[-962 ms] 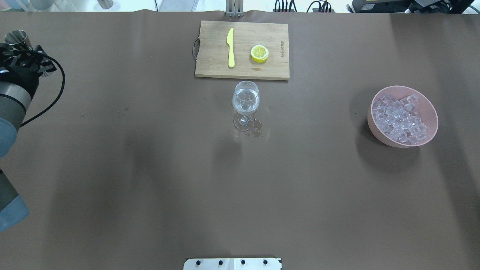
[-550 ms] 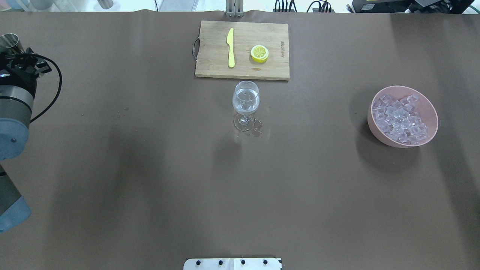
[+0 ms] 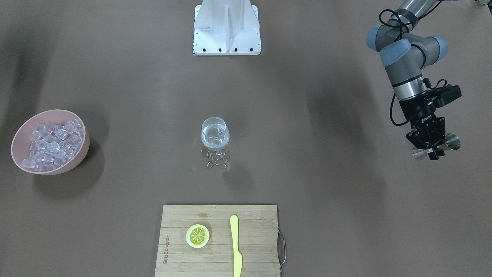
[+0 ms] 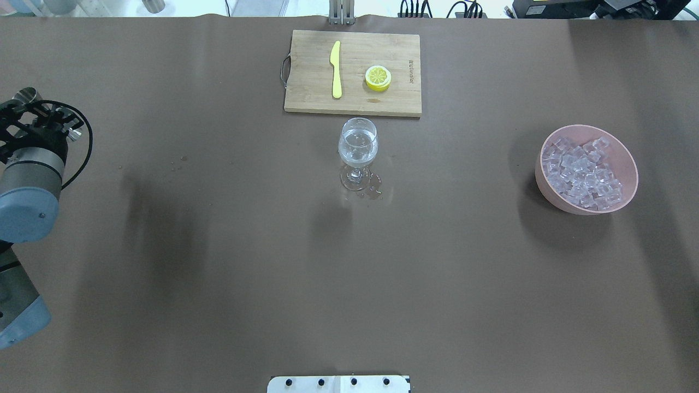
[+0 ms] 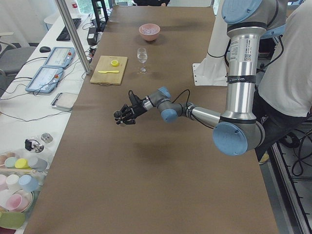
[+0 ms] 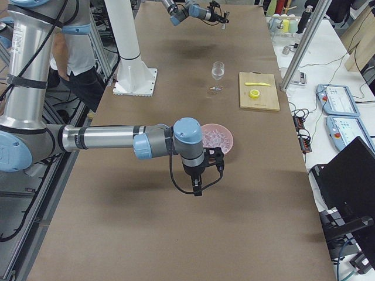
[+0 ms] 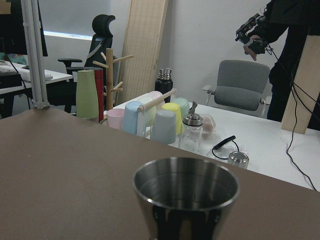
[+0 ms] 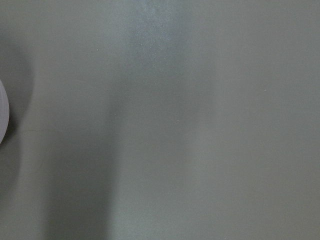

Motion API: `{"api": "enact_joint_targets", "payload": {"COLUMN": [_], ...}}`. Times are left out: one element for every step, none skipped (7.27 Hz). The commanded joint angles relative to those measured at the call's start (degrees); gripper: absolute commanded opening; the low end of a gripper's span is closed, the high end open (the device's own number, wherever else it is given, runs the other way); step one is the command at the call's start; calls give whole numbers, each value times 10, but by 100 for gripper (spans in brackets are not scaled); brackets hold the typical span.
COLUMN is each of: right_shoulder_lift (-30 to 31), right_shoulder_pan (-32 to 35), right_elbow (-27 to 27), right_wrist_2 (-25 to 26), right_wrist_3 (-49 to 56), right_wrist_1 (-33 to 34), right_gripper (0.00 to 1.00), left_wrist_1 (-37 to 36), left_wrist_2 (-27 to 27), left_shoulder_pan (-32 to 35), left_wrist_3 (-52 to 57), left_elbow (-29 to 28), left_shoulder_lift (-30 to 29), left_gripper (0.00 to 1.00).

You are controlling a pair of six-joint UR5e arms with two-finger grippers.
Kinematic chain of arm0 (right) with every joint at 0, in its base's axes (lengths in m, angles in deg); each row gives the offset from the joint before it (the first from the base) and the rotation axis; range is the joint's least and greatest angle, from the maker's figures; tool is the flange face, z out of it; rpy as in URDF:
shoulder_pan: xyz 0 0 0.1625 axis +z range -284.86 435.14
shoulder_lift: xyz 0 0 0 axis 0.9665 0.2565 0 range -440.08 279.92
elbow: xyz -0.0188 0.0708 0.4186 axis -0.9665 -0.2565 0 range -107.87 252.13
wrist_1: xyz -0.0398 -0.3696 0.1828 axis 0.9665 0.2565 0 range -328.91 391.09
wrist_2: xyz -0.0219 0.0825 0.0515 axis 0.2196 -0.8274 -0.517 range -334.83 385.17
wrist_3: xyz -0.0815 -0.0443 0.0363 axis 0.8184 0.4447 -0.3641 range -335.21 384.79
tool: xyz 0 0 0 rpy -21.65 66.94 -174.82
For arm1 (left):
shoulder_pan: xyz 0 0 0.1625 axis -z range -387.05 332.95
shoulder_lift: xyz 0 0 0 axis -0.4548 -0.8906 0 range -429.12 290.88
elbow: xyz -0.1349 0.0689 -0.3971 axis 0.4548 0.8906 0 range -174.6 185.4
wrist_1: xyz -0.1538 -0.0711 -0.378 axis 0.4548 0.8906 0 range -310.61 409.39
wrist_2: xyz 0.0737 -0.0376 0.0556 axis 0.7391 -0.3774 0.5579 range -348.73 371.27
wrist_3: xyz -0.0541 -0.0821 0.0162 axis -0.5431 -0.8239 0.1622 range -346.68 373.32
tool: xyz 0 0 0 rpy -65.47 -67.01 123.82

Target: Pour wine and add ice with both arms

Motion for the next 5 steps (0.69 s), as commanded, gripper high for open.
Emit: {"api": "enact_joint_targets", "payload": {"right_shoulder_lift": [1,1,1,1,1], "right_shoulder_pan": [0,0,0,0,0], "right_elbow": [0,0,-1,0,-1], "right_wrist_2": [0,0,0,0,0], "right_wrist_3": [0,0,1,0,0], "right_wrist_1": [0,0,0,0,0], "right_gripper": [100,100,100,100,100], "left_wrist_1": [-64,-67,-66,-65,-65], "left_wrist_2": [0,0,0,0,1], "left_shoulder_pan": [-17,-23,-27,-32,-36], "left_wrist_3": [-8,-9,-9,-10,-10], "left_elbow": [-3,-12,-37,-56,-58], "left_shoulder_lift": [-30,-34,-51,-64,-67], "left_gripper": [0,0,0,0,0]}}
